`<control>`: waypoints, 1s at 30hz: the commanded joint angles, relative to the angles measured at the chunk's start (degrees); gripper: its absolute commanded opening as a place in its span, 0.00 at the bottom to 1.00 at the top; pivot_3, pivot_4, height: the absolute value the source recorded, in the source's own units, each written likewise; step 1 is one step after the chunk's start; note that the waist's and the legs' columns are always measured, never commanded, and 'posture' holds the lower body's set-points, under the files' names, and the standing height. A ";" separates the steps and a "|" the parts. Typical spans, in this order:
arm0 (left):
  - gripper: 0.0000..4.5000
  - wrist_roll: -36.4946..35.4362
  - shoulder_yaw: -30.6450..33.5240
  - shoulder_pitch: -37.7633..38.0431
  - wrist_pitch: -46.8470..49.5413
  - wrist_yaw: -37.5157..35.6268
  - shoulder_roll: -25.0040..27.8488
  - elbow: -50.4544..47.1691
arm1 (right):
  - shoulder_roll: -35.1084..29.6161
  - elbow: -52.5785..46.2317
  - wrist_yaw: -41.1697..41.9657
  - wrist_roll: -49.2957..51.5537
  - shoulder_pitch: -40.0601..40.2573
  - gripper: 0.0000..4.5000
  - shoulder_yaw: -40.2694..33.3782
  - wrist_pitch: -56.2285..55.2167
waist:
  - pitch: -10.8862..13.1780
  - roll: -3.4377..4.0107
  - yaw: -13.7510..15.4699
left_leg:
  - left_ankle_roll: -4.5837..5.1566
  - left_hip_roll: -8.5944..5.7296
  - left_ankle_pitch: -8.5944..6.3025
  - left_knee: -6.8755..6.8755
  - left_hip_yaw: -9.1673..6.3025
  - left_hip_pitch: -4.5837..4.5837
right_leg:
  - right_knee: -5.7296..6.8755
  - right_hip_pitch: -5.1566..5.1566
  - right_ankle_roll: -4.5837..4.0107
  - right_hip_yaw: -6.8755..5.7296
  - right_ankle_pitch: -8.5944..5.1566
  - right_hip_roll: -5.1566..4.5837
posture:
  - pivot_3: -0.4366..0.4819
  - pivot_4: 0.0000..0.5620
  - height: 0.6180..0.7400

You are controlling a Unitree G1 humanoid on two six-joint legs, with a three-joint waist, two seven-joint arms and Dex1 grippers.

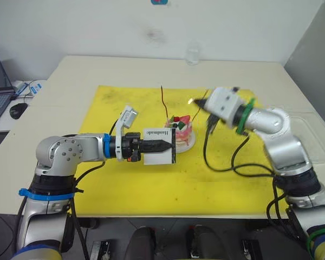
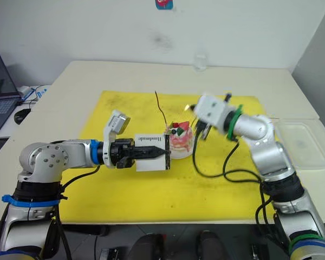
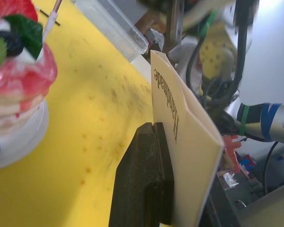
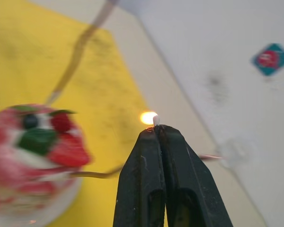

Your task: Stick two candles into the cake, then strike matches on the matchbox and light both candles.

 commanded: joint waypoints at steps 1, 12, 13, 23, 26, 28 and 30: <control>0.00 -0.97 1.12 0.09 -0.06 -1.15 0.80 -1.87 | -1.76 -7.02 3.35 4.85 3.27 0.01 -2.44 -0.82 | 0.00 0.00 0.08 | 0.00 0.00 0.00 -0.02 -0.01 -0.01 | -0.03 0.00 0.00 -0.01 -0.01 0.00 | 0.48 0.27 1.00; 0.00 -0.20 0.75 1.25 -0.53 -2.36 2.54 -1.89 | 0.51 -9.89 2.53 6.42 4.84 0.01 0.34 -1.03 | 0.00 0.00 -0.57 | 0.02 0.02 0.00 0.01 -0.03 0.11 | 0.06 0.03 -0.01 0.00 0.02 0.04 | 0.48 0.27 1.00; 0.00 -0.22 0.76 1.29 -0.52 -2.32 2.57 -1.95 | 1.45 -9.30 1.85 5.82 3.92 0.01 1.08 -0.55 | 0.00 0.00 -0.65 | 0.02 0.03 0.01 0.02 -0.04 0.12 | 0.06 0.03 -0.03 0.01 0.04 0.06 | 0.48 0.27 1.00; 0.00 -0.95 1.93 2.90 0.00 -1.54 3.33 -3.64 | 10.12 3.55 -5.92 -2.04 -8.64 0.01 7.39 0.55 | 0.00 0.00 -0.59 | 0.01 0.04 0.00 -0.02 -0.04 0.03 | 0.04 -0.02 -0.11 0.00 0.00 0.07 | 0.48 0.27 1.00; 0.00 -1.16 2.31 3.37 0.06 -1.20 3.37 -4.07 | 11.19 5.44 -6.26 -2.66 -10.20 0.01 7.89 0.04 | 0.00 0.00 -0.59 | 0.02 0.04 0.00 -0.02 -0.02 0.00 | 0.02 -0.03 -0.10 0.01 0.00 0.05 | 0.48 0.27 1.00; 0.00 -1.24 2.48 3.52 0.04 -0.86 3.24 -4.26 | 11.85 5.98 -6.05 -2.58 -10.62 0.01 7.97 -0.32 | 0.00 0.00 -0.48 | 0.02 0.04 0.00 -0.02 -0.03 0.00 | 0.02 -0.03 -0.10 -0.01 0.00 0.05 | 0.48 0.27 1.00; 0.00 -1.37 2.69 3.69 0.06 -0.59 3.13 -4.45 | 12.50 6.26 -5.66 -2.46 -10.92 0.01 8.19 -0.69 | 0.00 0.00 -0.49 | 0.02 0.05 0.00 -0.02 -0.04 0.01 | 0.04 -0.03 -0.11 -0.01 0.00 0.05 | 0.48 0.27 1.00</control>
